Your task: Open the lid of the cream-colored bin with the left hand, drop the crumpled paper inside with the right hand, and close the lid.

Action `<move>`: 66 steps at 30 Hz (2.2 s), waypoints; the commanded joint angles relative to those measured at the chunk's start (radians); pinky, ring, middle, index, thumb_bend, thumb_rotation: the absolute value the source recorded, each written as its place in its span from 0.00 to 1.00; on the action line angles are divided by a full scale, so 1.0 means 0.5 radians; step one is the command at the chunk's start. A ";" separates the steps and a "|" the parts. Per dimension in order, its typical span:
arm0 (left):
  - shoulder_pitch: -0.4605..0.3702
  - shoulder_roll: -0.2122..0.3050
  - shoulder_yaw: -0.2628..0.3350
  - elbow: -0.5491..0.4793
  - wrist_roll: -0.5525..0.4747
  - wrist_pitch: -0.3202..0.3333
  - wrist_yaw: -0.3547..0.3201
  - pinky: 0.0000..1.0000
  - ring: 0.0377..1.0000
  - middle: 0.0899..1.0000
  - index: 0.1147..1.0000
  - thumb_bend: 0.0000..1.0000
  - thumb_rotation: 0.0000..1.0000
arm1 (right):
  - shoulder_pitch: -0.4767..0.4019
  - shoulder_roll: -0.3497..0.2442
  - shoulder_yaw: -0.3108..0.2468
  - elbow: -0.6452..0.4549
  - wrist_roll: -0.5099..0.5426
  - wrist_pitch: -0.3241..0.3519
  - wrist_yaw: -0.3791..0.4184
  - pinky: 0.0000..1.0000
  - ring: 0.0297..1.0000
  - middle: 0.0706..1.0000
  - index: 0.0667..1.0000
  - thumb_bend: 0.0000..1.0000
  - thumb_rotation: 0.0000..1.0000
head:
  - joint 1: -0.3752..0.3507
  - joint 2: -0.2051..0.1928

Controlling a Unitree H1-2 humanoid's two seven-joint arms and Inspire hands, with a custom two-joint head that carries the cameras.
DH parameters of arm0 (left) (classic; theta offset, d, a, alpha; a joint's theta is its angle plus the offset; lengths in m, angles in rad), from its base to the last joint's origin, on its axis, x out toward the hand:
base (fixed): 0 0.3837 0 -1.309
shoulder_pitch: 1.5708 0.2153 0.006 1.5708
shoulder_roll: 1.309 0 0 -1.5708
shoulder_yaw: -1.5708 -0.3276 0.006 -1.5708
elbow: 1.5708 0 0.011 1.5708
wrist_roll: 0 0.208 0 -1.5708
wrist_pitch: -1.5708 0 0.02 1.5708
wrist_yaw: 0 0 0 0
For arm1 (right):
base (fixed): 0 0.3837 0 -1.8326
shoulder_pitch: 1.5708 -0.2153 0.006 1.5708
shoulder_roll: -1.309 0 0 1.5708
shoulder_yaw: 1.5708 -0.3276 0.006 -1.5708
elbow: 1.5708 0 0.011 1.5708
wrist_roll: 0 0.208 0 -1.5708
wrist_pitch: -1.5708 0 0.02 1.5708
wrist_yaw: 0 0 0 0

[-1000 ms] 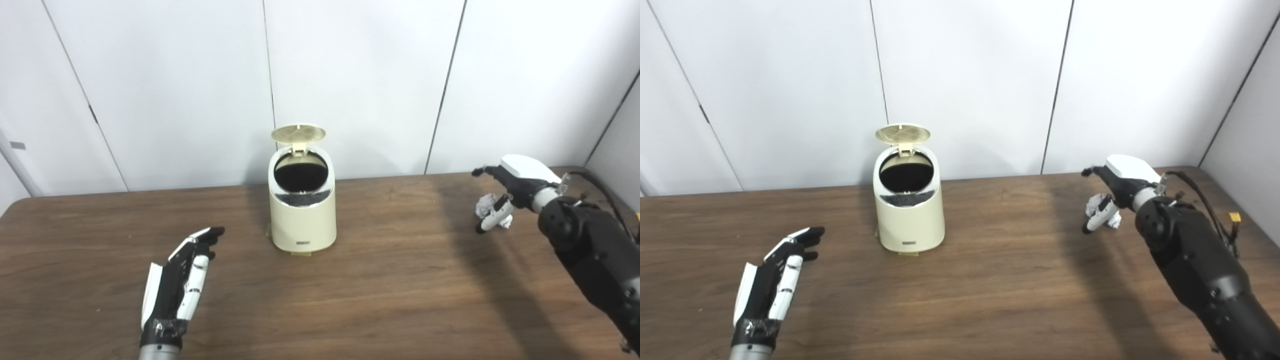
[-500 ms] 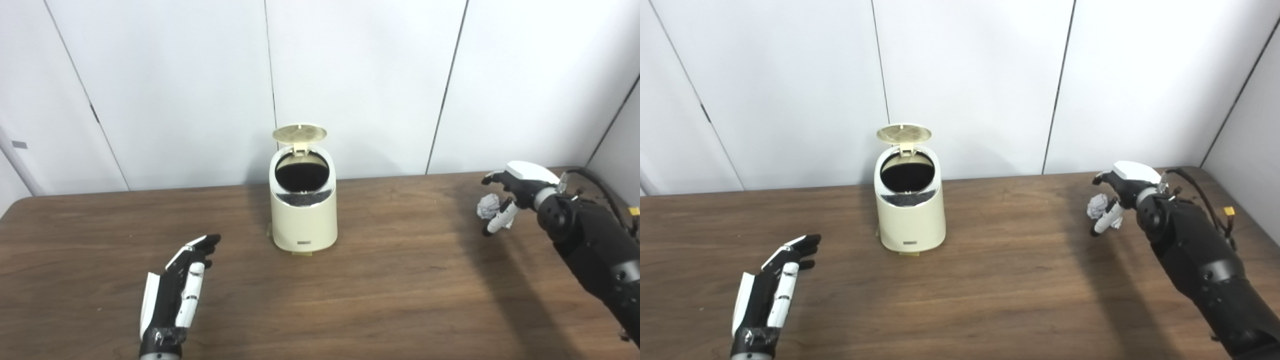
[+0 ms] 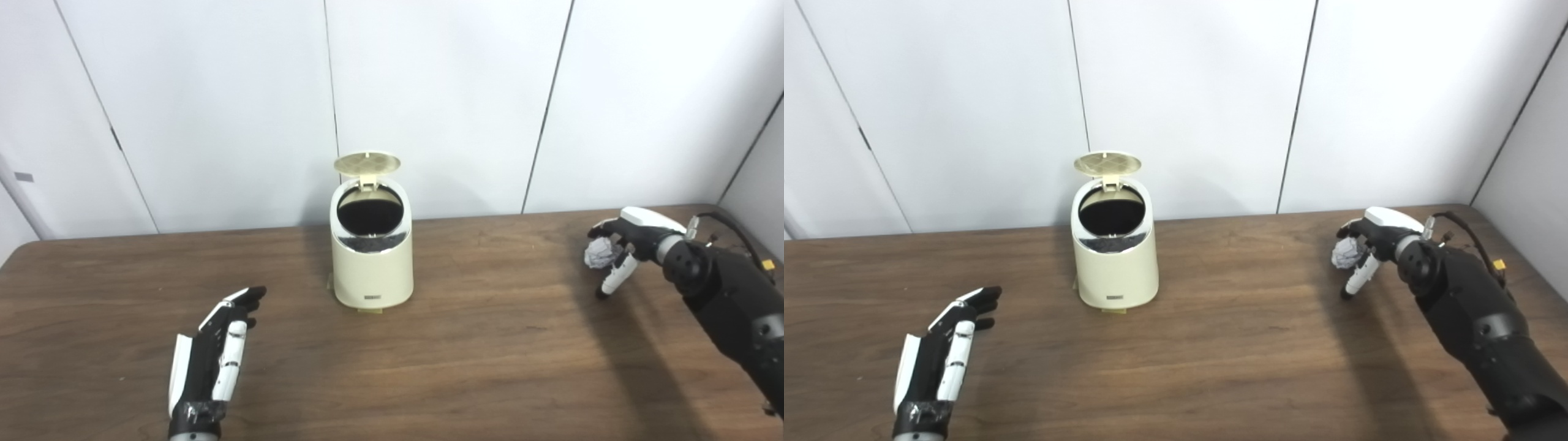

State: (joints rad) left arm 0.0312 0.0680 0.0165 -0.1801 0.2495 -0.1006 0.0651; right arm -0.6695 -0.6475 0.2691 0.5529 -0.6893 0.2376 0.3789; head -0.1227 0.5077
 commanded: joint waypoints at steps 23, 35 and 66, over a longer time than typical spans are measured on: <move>-0.031 0.001 0.006 -0.083 0.018 -0.048 0.034 0.74 0.79 0.78 0.75 0.33 0.97 | -0.050 -0.088 0.044 0.139 -0.031 -0.303 -0.493 0.44 0.50 0.44 0.49 0.54 0.00 | 0.001 0.019; -0.030 0.000 0.005 -0.087 0.027 -0.039 0.032 0.74 0.79 0.78 0.75 0.33 0.97 | -0.035 -0.050 0.053 0.111 -0.104 -0.178 -0.597 0.46 0.52 0.48 0.45 0.53 0.00 | -0.003 0.022; -0.052 -0.037 -0.001 -0.033 0.055 -0.067 0.055 0.72 0.78 0.77 0.75 0.35 0.96 | 0.223 -0.041 -0.096 -1.418 -0.185 -0.256 -0.297 0.44 0.49 0.51 0.41 0.52 0.00 | -0.002 0.018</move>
State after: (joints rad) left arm 0.0316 0.0536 0.0173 -0.1793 0.2773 -0.1014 0.0775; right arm -0.5234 -0.6465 0.2473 -0.1158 -0.7678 0.1133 0.2259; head -0.1243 0.5154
